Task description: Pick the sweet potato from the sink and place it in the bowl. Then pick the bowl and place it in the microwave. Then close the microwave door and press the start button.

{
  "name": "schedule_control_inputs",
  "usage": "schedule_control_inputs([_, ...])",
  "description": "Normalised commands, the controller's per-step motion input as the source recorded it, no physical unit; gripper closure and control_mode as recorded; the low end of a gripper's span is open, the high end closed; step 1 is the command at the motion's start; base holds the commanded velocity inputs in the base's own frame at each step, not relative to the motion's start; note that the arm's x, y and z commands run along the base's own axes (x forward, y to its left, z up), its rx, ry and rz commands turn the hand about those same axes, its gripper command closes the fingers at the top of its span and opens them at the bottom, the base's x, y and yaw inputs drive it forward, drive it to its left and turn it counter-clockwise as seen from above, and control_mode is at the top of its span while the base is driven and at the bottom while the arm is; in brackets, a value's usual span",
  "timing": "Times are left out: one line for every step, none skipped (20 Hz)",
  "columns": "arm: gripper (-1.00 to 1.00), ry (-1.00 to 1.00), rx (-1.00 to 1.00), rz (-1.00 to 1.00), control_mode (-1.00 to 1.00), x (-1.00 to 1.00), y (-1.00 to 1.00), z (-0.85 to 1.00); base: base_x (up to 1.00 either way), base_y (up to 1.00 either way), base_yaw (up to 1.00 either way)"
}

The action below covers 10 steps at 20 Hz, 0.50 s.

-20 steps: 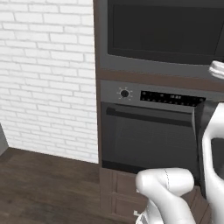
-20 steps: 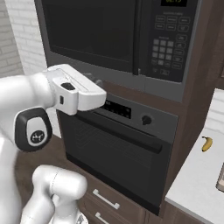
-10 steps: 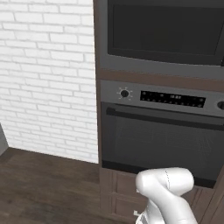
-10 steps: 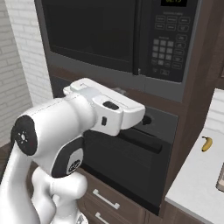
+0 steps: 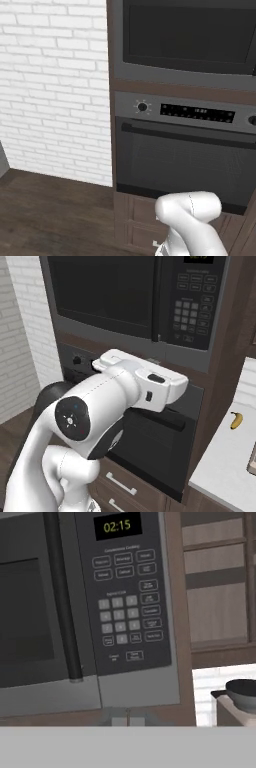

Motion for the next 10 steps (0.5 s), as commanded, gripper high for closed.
schedule_control_inputs([1.0,0.0,0.0,0.0,-1.0,0.28,0.0,0.05,0.0,0.0,0.0])
schedule_control_inputs([1.0,0.0,0.0,0.0,-1.0,0.26,0.0,0.16,0.0,0.0,0.0])
schedule_control_inputs([1.0,0.0,0.0,0.0,-1.0,0.31,0.0,0.13,0.0,0.0,0.0])
schedule_control_inputs([1.0,0.0,0.0,0.0,-1.0,0.31,0.0,0.19,0.0,0.0,0.0])
schedule_control_inputs([1.0,0.0,0.0,0.0,-1.0,0.31,0.0,0.15,0.0,0.0,0.0])
schedule_control_inputs([1.0,0.0,0.0,0.0,-1.0,0.29,0.0,0.19,0.0,0.0,0.0])
schedule_control_inputs([1.0,0.0,0.0,0.0,-1.0,0.26,0.0,0.18,0.0,0.0,0.0])
schedule_control_inputs([1.0,0.0,0.0,0.0,-1.0,0.31,0.0,0.19,0.0,0.0,0.0])
schedule_control_inputs([1.0,0.0,0.0,0.0,-1.0,0.34,-0.04,0.16,0.0,0.0,0.0])
schedule_control_inputs([1.0,0.0,0.0,0.0,-1.0,0.29,-0.16,0.13,0.0,0.0,0.0])
